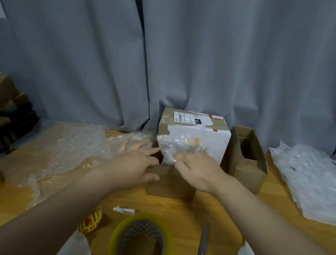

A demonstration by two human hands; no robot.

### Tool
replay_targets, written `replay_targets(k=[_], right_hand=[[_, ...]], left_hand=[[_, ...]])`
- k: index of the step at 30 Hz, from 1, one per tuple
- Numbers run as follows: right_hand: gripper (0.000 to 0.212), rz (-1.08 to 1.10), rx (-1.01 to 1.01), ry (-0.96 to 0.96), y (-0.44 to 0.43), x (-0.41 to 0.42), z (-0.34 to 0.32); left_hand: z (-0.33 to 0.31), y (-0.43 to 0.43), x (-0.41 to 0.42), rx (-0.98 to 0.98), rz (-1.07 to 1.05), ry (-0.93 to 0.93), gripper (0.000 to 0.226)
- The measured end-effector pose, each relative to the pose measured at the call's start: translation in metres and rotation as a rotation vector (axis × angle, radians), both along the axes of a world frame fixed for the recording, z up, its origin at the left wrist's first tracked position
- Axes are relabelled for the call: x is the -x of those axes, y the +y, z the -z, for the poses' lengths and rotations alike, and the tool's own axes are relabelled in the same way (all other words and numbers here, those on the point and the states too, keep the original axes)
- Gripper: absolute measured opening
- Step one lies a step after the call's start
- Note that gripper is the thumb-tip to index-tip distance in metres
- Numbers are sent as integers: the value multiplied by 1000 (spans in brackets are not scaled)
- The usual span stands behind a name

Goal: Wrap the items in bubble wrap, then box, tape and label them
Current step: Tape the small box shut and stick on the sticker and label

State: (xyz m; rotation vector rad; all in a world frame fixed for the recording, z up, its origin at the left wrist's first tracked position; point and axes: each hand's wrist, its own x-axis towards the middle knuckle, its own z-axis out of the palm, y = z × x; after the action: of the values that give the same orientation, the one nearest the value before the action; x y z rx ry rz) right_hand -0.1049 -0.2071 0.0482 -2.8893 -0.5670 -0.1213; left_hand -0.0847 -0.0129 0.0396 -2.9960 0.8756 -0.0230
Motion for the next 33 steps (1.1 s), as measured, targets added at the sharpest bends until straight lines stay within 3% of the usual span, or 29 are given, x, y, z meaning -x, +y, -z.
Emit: replay_targets(k=[3,6,8,11,12,16,18,21,23,26,30,33], right_hand=[[28,39,-102,97,6,-6,-13],[12,40,-258,209,24,-21,-13],[13,68,-132,180,31,-28,-10],[18,85,221,51,32,-34,-2],[16,61,209,11,30,-34,-4],[18,-38,-329,-61,17,-14,-34],[28,-69,-226,48,10,-7,-38],[50,-74,72,444,13,-3,-11],[59,14,-39,597,21,-9,1],[38,98,-138,654,22,-25,5],[49,-9,-80,578,17,-20,-4],[29,-31,-336,230,5,-8,-24]], left_hand=[[9,8,-1,112,22,7,32],[12,9,-1,157,100,-28,33],[11,10,0,133,118,-29,33],[9,10,5,77,117,-18,33],[10,10,8,68,115,-24,33],[11,8,17,66,115,-43,33],[11,8,18,66,127,-61,33],[11,8,16,57,149,-63,34],[10,8,16,38,157,-56,34],[8,7,16,44,145,-44,34],[6,7,14,51,138,-31,34],[7,5,17,37,127,-28,34]])
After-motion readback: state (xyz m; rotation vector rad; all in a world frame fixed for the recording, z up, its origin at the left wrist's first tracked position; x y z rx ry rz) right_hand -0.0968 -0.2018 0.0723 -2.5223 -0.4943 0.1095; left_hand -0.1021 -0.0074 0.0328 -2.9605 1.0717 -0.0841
